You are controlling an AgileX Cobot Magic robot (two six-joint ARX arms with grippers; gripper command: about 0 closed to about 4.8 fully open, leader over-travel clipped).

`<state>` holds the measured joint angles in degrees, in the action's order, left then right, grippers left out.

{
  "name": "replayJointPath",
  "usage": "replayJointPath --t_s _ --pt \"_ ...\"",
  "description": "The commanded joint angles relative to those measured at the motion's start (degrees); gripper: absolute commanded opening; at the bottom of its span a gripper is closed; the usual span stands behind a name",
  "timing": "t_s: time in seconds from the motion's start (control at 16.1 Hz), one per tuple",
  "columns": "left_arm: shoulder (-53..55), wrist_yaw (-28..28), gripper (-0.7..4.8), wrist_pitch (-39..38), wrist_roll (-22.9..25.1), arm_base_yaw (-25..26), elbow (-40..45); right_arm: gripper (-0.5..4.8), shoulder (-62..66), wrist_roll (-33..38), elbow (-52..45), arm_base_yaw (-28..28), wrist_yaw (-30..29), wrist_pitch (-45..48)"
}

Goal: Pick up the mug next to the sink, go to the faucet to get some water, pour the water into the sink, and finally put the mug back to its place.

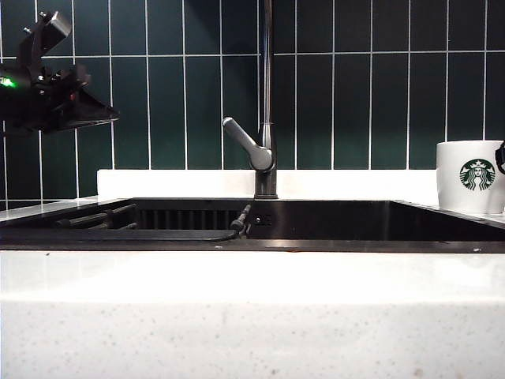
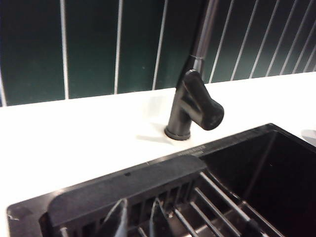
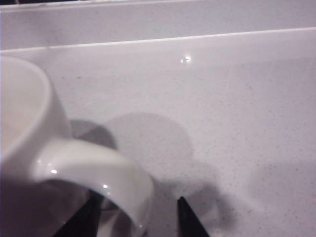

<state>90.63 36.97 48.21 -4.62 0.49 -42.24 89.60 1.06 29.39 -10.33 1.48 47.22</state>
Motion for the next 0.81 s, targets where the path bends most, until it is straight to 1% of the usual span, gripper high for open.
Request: replayJointPath --t_s 0.06,0.31,0.43,0.56,0.62,0.68,0.81 --pt "-0.15 0.48 0.62 0.22 -0.17 0.0 -0.2 2.1 -0.22 -1.57 0.15 0.07 -0.17 2.73" --pt "-0.15 0.57 0.62 -0.87 -0.17 0.0 -0.2 2.02 -0.22 -1.57 0.15 0.07 -0.15 3.85" --pt "-0.15 0.55 0.62 -1.09 -0.17 0.0 -0.2 1.52 -0.22 -1.57 0.15 0.07 -0.15 3.98" --pt "-0.15 0.57 0.62 -1.09 -0.17 0.0 -0.2 1.27 -0.22 -1.6 0.17 0.07 -0.13 4.04" --pt "-0.15 0.55 0.62 -1.09 -0.17 0.0 -0.2 1.0 -0.22 -1.66 0.15 0.07 -0.13 4.04" --pt "-0.15 0.57 0.62 -1.09 -0.15 0.0 -0.2 0.56 -0.22 -2.62 0.17 0.07 -0.15 4.04" --pt "-0.15 0.61 0.62 -1.09 -0.17 0.0 -0.2 0.37 -0.22 -2.86 0.17 0.07 -0.15 4.04"
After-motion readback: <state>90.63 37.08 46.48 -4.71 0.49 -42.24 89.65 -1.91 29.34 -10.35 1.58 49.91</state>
